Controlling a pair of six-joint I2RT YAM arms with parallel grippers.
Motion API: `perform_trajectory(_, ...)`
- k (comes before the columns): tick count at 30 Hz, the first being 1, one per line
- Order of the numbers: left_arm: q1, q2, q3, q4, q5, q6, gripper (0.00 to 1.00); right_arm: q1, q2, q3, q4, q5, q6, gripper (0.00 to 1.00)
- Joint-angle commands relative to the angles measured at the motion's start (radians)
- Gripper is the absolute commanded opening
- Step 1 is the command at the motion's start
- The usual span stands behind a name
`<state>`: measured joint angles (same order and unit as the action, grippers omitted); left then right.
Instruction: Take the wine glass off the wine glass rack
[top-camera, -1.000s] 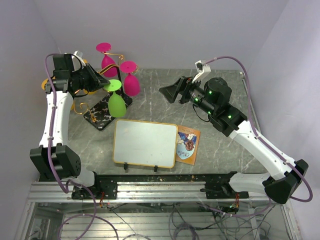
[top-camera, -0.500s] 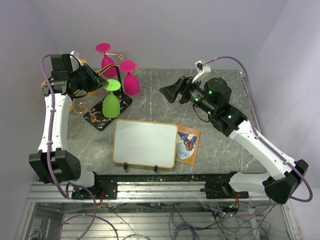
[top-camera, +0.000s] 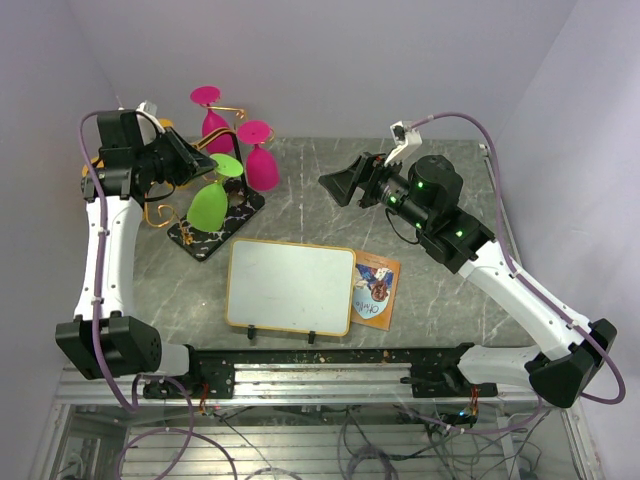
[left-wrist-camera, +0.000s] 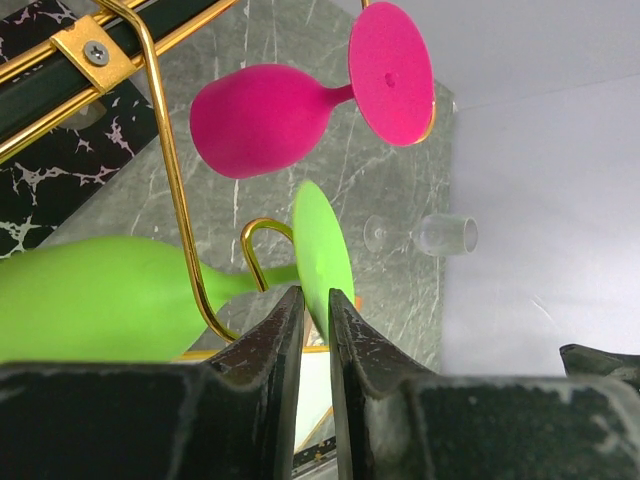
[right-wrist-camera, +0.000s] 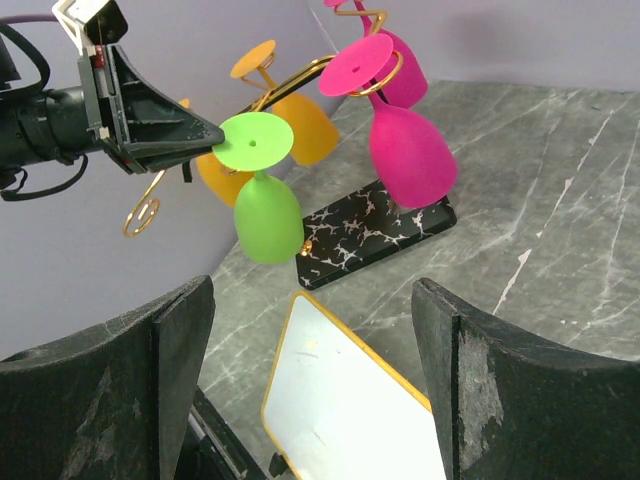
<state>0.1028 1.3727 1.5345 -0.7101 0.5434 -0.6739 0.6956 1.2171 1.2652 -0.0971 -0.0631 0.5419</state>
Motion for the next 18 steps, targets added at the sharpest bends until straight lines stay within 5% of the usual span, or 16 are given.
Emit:
perform_trajectory(1,-0.002,-0.001,-0.005,0.017,0.04,-0.012,0.26,-0.001,-0.016,0.001,-0.004,0.01,-0.003,0.79)
perform_trajectory(8,-0.002,0.0,-0.001,0.008,0.032,-0.012,0.21,-0.002,-0.013,0.003,0.0,0.008,-0.002,0.79)
perform_trajectory(18,-0.003,0.016,-0.039,0.069,0.057,-0.061,0.28,-0.002,-0.021,-0.003,-0.004,0.023,-0.009,0.79)
